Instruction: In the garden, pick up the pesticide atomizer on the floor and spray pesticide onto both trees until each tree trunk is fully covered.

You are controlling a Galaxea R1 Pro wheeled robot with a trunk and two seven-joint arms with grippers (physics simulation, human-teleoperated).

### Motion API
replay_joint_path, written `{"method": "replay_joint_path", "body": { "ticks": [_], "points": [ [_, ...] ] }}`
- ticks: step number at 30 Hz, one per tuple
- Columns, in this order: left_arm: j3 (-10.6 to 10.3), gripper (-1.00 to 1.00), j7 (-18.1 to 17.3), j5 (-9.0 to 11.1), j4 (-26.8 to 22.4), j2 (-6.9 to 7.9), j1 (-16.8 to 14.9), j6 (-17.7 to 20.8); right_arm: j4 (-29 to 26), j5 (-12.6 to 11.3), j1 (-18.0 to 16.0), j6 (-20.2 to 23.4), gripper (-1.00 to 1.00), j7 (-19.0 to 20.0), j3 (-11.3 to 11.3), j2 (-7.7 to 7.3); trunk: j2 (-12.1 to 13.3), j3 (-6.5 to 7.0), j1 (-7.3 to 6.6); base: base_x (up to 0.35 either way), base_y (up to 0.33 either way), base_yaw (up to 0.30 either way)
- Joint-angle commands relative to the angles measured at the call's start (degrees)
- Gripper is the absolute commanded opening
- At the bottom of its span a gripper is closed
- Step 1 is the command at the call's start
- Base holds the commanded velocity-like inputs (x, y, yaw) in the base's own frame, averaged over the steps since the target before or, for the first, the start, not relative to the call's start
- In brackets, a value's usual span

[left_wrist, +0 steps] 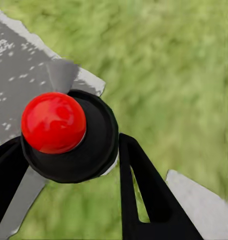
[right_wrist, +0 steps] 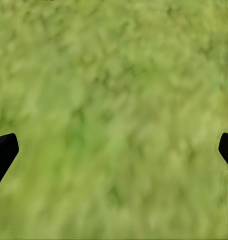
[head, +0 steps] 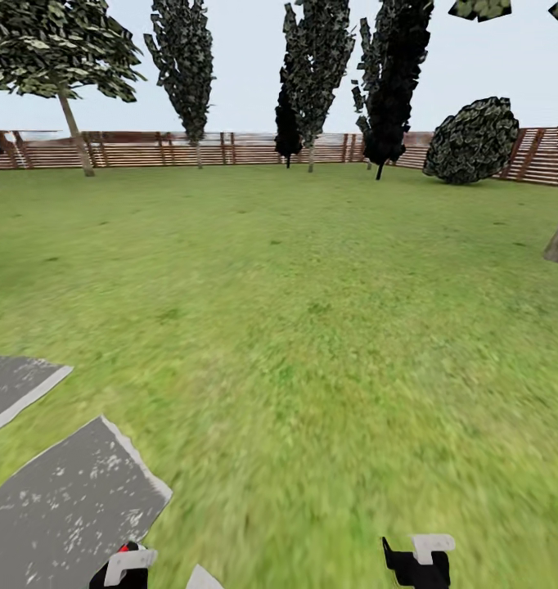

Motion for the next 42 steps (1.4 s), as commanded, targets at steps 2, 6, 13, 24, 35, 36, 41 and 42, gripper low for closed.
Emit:
{"method": "replay_joint_path", "body": {
  "ticks": [2, 6, 13, 24, 35, 36, 41, 42],
  "points": [
    [0.0, -1.0, 0.0, 0.0, 0.0, 0.0, 0.0, 0.0, 0.0, 0.0, 0.0, 0.0, 1.0, 0.0, 0.0, 0.0, 0.0, -0.04, 0.0, 0.245, -0.168, -0.3],
    [0.0, -1.0, 0.0, 0.0, 0.0, 0.0, 0.0, 0.0, 0.0, 0.0, 0.0, 0.0, 1.0, 0.0, 0.0, 0.0, 0.0, -0.12, 0.0, 0.245, -0.168, -0.3],
    [0.0, -1.0, 0.0, 0.0, 0.0, 0.0, 0.0, 0.0, 0.0, 0.0, 0.0, 0.0, 1.0, 0.0, 0.0, 0.01, 0.0, -0.26, 0.0, 0.245, -0.168, -0.3],
    [0.1, -1.0, 0.0, 0.0, 0.0, 0.06, 0.0, 0.0, 0.0, 0.0, 0.0, 0.0, 1.0, 0.0, 0.0, 0.01, 0.0, -0.47, 0.0, 0.245, -0.168, -0.3],
    [0.1, -1.0, 0.0, 0.1, 0.0, 0.17, 0.0, 0.0, 0.0, 0.0, 0.0, 0.0, 1.0, 0.0, 0.0, 0.01, 0.0, -0.69, 0.0, 0.245, -0.168, -0.3],
    [0.1, -1.0, 0.0, 0.1, 0.0, 0.17, 0.0, 0.0, 0.0, 0.0, 0.0, 0.0, 1.0, 0.0, 0.0, 0.01, 0.0, -0.71, 0.0, 0.245, -0.168, -0.3],
    [0.2, -1.0, 0.0, 0.1, 0.0, 0.17, 0.0, 0.0, 0.0, 0.0, 0.0, 0.0, 1.0, 0.0, 0.1, 0.01, 0.0, -0.8, 0.0, 0.245, -0.168, -0.3],
    [0.2, -1.0, 0.0, 0.1, 0.0, 0.18, 0.0, 0.0, 0.0, 0.0, 0.0, 0.0, 1.0, 0.0, 0.1, 0.01, 0.0, -0.82, 0.0, 0.245, -0.168, -0.3]
  ]
}}
